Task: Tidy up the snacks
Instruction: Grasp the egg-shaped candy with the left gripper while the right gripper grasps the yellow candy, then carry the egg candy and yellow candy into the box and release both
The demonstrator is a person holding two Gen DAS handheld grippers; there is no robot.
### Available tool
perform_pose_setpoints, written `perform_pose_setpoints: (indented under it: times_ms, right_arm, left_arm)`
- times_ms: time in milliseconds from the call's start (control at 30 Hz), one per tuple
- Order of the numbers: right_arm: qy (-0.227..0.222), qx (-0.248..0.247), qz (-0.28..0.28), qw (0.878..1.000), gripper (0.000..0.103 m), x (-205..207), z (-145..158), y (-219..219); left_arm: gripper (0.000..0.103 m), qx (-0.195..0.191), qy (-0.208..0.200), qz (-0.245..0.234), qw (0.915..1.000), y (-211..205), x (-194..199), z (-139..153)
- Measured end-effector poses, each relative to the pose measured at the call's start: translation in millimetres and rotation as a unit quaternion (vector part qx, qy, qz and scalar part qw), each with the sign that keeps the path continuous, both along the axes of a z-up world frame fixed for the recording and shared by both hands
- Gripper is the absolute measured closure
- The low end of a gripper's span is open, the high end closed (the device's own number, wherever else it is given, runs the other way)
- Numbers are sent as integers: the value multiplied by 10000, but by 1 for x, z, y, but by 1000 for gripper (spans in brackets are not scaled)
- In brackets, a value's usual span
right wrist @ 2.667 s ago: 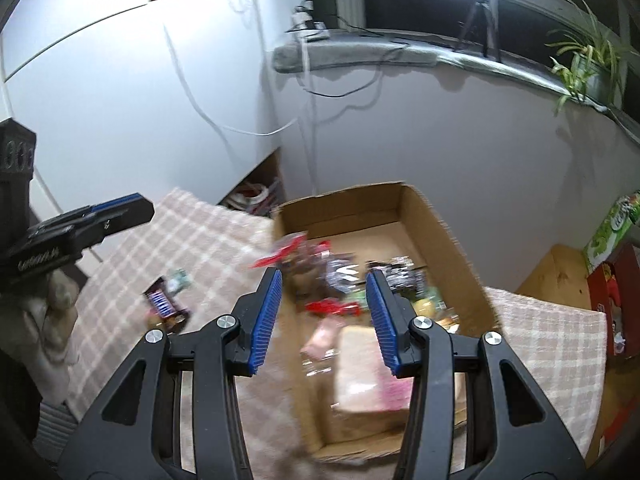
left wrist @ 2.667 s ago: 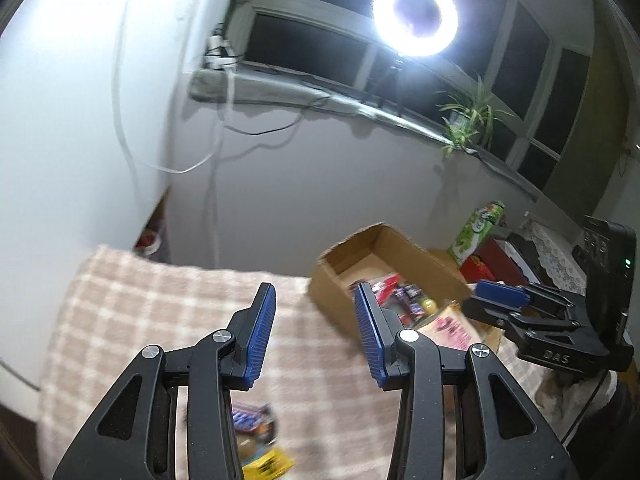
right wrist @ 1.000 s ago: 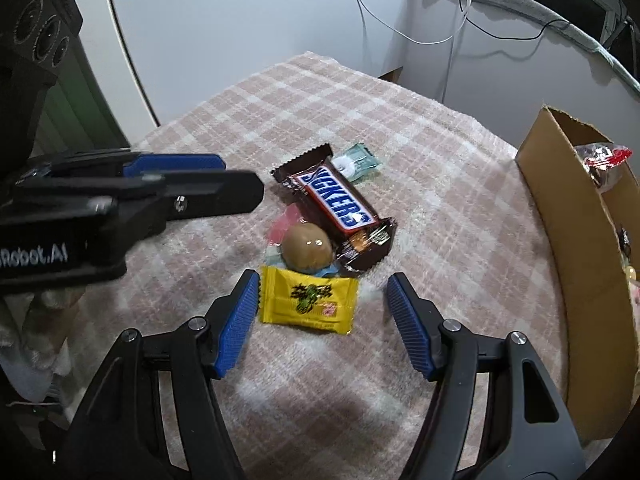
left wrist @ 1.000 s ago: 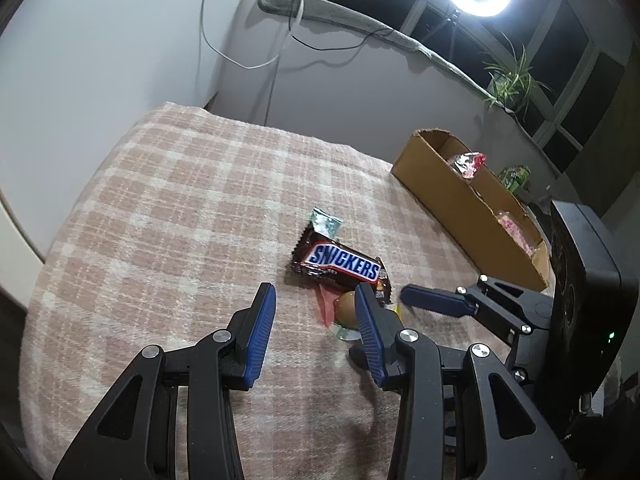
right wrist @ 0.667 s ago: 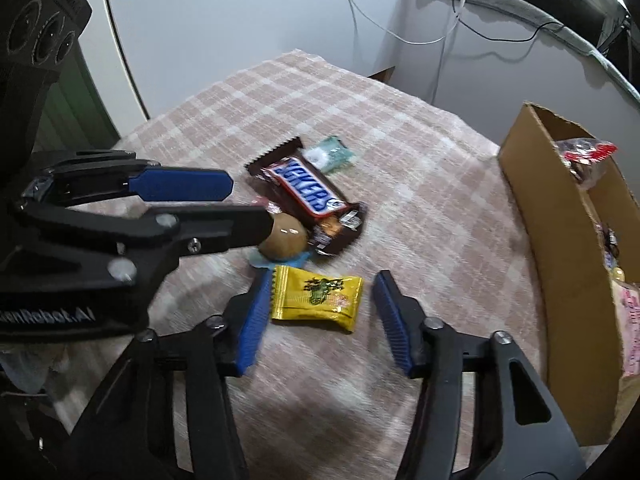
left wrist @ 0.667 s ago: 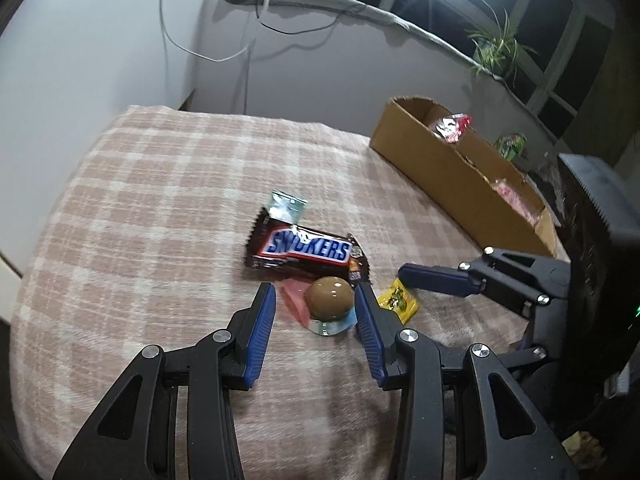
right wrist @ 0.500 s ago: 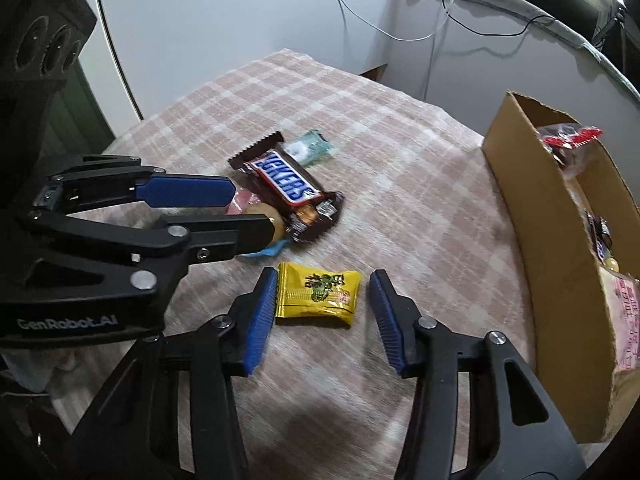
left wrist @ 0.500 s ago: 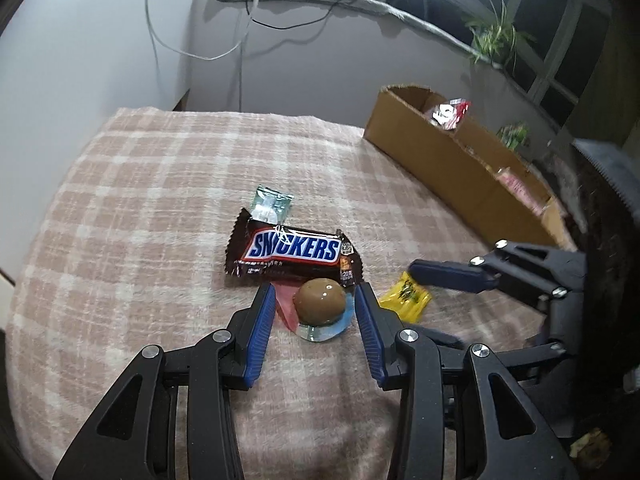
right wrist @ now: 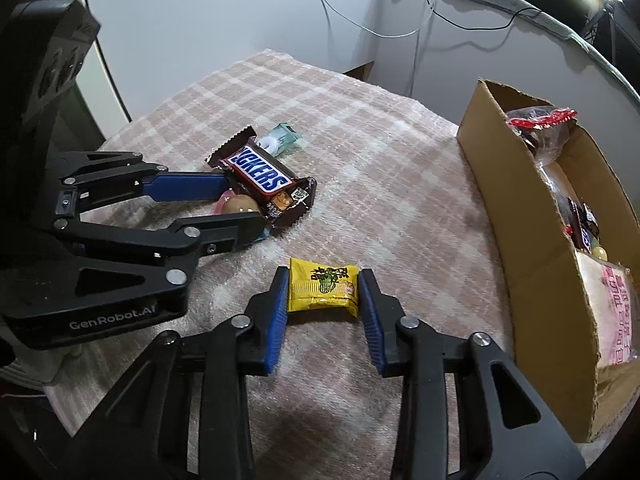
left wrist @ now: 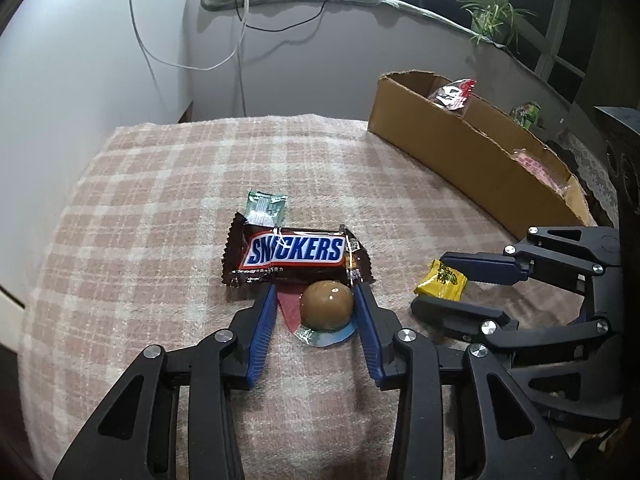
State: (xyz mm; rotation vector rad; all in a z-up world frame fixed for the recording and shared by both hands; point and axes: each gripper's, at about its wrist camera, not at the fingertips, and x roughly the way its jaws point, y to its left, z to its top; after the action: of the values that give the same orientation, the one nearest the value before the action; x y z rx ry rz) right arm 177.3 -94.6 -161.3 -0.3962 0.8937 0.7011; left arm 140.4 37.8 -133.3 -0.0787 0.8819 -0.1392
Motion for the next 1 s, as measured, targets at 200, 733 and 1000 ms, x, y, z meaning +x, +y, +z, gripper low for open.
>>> perform_pose_setpoints:
  times_ms: [200,733,1000]
  right_arm:
    - [42,80,-100,9999,70,0,2,-9]
    - [94,172,-194,9996,70,1,4,-16]
    - [66,396,-247,9989,70,-2,19,-27]
  left_arm:
    - [75,10,-63,-107,9999,-3,-9,4]
    - [77,152,89,-242,9996,-13,-1,-1]
    - [77,-79,-98,-254,9996,-11,-19,15]
